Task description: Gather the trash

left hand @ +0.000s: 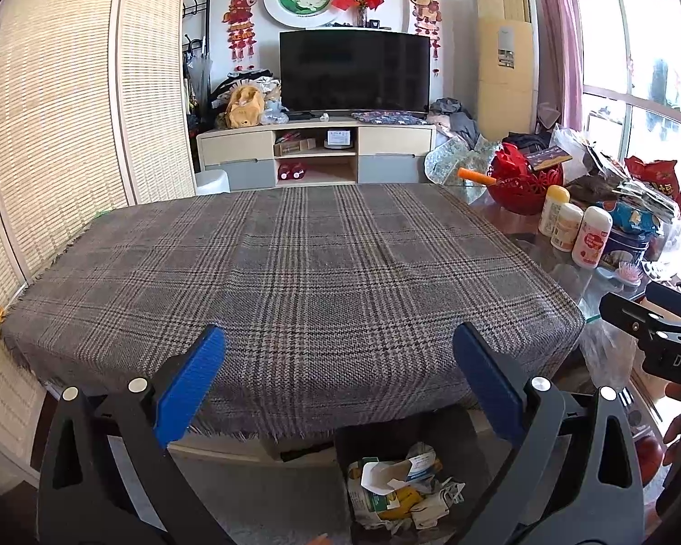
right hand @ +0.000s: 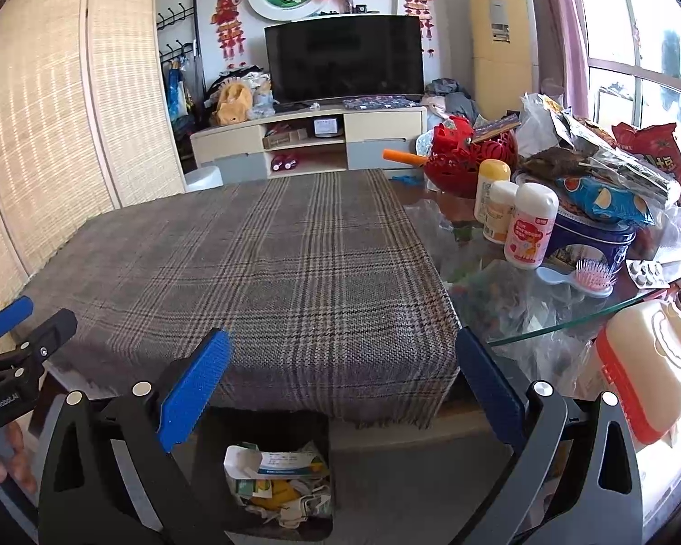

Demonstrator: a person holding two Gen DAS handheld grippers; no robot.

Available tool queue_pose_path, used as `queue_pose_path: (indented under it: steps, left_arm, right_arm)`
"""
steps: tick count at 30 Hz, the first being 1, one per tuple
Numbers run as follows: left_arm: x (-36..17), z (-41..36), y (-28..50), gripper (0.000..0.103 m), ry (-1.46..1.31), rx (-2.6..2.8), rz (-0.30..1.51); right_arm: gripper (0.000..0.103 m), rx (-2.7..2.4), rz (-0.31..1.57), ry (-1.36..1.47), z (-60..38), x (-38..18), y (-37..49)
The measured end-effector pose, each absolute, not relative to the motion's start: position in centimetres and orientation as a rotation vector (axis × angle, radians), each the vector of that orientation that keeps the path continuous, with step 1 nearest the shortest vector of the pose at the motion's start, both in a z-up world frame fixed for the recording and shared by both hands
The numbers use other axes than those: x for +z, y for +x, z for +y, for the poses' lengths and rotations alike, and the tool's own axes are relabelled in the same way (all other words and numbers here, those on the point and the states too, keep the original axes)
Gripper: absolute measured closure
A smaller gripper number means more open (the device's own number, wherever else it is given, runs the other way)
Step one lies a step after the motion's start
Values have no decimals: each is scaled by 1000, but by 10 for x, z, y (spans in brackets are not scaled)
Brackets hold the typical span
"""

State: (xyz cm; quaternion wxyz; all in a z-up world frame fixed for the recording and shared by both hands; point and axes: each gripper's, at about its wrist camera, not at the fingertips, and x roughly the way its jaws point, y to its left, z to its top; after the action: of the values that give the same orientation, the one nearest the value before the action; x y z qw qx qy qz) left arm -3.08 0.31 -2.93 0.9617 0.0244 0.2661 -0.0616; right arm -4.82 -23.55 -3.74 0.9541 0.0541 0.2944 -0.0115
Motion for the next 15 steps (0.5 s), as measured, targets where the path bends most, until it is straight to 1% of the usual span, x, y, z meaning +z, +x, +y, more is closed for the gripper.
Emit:
queue_pose_path:
  steps: [15]
  left_arm:
    - [-31,1,-30,8,50,-115,548]
  right_arm:
    - [3,-22,607,108,-236,-39,-46]
